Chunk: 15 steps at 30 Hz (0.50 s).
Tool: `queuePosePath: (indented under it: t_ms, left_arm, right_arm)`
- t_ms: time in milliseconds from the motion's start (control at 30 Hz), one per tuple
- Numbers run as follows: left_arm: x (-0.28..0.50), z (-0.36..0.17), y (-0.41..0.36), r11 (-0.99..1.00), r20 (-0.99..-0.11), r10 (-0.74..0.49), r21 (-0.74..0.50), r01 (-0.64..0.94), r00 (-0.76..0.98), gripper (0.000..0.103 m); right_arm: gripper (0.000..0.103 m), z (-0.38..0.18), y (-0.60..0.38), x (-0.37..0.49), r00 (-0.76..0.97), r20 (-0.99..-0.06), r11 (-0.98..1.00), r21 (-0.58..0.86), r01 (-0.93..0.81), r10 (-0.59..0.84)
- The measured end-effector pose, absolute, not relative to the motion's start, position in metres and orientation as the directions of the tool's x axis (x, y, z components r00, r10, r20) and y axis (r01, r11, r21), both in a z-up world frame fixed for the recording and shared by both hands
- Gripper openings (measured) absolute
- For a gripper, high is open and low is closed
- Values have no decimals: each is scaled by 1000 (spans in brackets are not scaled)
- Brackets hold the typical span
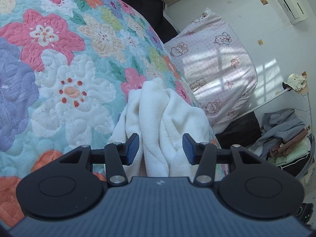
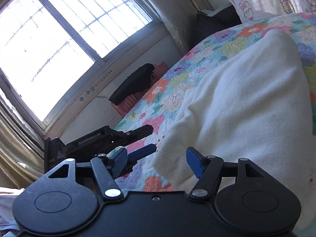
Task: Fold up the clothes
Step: 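Open both grippers and release the rolled jacket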
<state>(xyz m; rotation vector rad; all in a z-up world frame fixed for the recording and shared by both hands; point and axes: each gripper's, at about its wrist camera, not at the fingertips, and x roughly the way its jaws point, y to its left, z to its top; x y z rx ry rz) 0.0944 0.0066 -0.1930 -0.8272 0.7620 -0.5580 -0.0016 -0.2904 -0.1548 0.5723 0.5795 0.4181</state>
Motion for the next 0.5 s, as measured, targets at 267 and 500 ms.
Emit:
queuePosePath:
  t_ms: [267, 500]
  left_arm:
    - [87, -186, -17, 573, -407, -760, -788, 226, 507, 59]
    - [70, -174, -58, 739, -524, -668, -549, 390, 528, 71]
  right_arm:
    - [85, -145, -358, -36, 843, -484, 877, 479, 28, 237]
    - [89, -189, -359, -64, 760, -619, 946, 325, 21, 196]
